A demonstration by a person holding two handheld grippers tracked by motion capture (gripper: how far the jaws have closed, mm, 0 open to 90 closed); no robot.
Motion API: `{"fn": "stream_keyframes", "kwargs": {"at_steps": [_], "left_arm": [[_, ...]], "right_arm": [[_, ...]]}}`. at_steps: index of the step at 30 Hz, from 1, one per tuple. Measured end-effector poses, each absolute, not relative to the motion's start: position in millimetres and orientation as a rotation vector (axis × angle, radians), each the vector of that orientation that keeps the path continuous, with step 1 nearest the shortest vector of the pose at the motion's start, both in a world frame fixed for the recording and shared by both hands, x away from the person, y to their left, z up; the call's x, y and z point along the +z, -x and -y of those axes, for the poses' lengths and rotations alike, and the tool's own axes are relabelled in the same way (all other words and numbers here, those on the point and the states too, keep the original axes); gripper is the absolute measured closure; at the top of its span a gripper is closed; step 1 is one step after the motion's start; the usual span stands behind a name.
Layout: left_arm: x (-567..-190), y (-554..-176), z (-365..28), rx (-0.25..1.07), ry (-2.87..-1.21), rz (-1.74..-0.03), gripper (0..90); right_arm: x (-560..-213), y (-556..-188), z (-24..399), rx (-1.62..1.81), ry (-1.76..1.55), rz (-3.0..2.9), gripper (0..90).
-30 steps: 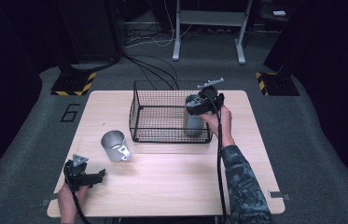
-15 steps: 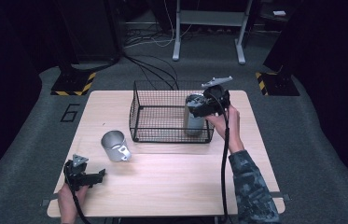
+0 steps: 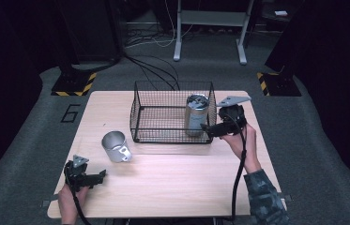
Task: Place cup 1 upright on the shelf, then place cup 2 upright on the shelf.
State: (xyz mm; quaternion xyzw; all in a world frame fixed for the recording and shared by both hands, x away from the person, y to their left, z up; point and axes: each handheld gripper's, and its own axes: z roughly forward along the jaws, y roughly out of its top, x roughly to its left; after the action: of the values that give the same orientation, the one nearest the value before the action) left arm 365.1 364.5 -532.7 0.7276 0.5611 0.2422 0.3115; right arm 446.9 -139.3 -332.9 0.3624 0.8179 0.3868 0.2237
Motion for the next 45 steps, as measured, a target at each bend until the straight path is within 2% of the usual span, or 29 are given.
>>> {"fn": "stream_keyframes", "kwargs": {"at_steps": [6, 14, 31, 40, 45], "left_arm": [[-533, -365, -364, 0.64, -1.909, -1.485, 0.1], [-533, -365, -364, 0.64, -1.917, -1.482, 0.1], [-533, -366, -365, 0.633, -1.914, -1.479, 0.1], [-533, -365, -364, 0.647, -1.92, -1.474, 0.2], [-532, -365, -363, 0.635, -1.964, -1.406, 0.0]], "right_arm": [[-354, -427, 157, 1.09, -1.045, -2.242, 0.0], [-399, -415, 185, 1.068, -1.145, -2.244, 0.0], [-512, -407, 240, 0.918, -1.355, -2.251, 0.0], [-528, -407, 252, 0.916, -1.317, -2.246, 0.0], [-529, -407, 253, 0.94, -1.306, -2.237, 0.0]]}}
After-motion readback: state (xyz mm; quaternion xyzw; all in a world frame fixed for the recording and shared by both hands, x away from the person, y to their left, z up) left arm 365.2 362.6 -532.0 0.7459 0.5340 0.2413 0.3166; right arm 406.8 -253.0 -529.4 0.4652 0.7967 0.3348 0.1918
